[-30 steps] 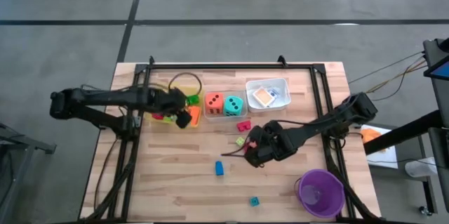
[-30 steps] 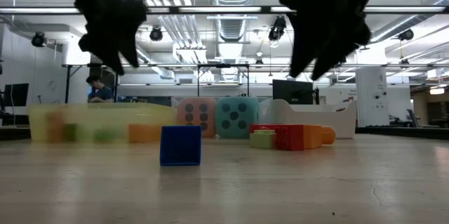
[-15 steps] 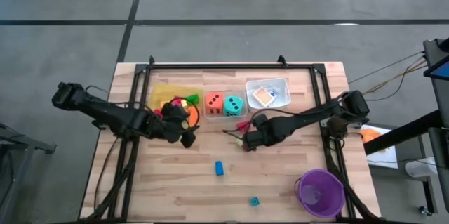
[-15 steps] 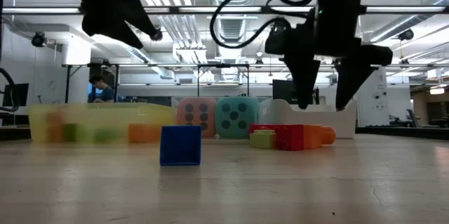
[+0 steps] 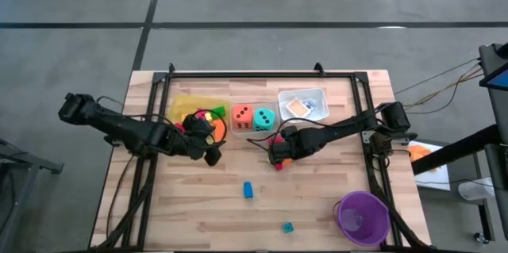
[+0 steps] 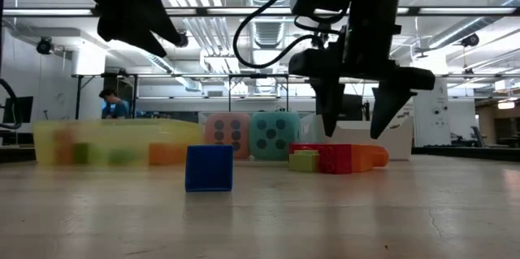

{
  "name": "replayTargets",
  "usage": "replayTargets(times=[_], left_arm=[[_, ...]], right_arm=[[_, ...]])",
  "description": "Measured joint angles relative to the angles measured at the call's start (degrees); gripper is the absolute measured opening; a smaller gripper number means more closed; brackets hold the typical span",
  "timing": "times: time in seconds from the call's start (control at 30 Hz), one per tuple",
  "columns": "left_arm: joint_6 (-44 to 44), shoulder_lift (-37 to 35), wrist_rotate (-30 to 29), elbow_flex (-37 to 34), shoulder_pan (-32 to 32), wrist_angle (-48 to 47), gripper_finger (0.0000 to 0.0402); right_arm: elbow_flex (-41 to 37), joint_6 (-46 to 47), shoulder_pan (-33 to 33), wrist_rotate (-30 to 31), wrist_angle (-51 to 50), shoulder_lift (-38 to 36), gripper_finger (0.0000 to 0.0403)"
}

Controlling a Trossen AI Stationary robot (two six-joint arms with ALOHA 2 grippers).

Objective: Pick & Place Toys
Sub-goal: Put the orange game piece into the yellow bin

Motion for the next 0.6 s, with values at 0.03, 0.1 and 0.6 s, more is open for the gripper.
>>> replayTargets(times=[0.03,0.1,0.6], left_arm=[[-0.01,0.0,0.02,0.0,0.0,0.01,0.0298],[0.22,0.0,0.02,0.0,0.0,-0.18,0.0298],[0.87,0.0,0.06,0.0,0.04,-0.19,0.0298]], right_arm=[[-0.02,0.04,0.0,-0.33,-0.36,-0.04,0.0337],[-0.02,-0.26,0.04,-0.87,-0.27,0.05,0.0337],[-0.11,-4.72,-0.74,-1.83,-0.98,2.91,0.0337]])
